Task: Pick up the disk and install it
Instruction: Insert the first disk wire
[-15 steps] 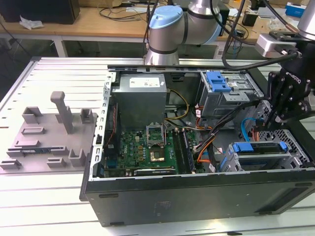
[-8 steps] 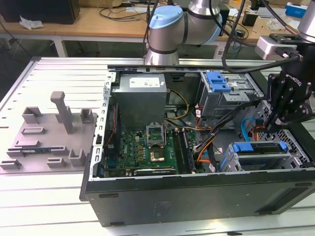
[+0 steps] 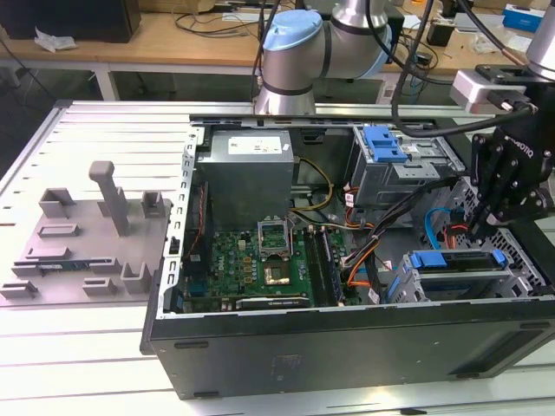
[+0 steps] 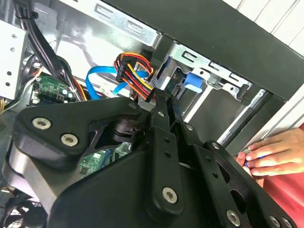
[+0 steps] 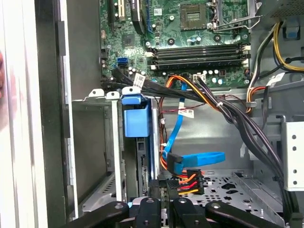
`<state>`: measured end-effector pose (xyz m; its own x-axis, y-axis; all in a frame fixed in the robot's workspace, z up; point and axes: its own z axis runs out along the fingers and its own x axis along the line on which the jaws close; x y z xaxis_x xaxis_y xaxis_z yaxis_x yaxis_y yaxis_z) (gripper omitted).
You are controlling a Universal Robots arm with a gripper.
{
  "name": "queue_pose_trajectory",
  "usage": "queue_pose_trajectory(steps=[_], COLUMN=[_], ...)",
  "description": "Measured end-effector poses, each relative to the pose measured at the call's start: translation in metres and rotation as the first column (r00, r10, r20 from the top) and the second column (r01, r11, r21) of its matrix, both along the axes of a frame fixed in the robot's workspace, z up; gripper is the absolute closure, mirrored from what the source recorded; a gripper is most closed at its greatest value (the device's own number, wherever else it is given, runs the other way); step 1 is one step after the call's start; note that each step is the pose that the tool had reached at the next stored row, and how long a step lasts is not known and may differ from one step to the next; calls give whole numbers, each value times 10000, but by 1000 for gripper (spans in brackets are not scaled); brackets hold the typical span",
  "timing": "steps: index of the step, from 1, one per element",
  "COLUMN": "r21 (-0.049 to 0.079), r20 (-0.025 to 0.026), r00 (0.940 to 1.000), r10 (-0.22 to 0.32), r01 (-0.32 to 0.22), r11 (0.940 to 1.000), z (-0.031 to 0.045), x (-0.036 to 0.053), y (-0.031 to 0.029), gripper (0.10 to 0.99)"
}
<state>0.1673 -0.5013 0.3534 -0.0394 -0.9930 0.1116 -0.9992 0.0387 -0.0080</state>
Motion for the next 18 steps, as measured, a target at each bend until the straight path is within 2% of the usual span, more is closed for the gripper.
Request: queue_pose_trajectory(steps=[8, 18], r21=[-2, 0], r20=[-90, -100], r00=[10000, 10000], r10=[0, 1], r01=[0, -1], r11=[10000, 10000], z=[-44, -50], x=[-1, 8], y=[-52, -120], gripper=[918, 918])
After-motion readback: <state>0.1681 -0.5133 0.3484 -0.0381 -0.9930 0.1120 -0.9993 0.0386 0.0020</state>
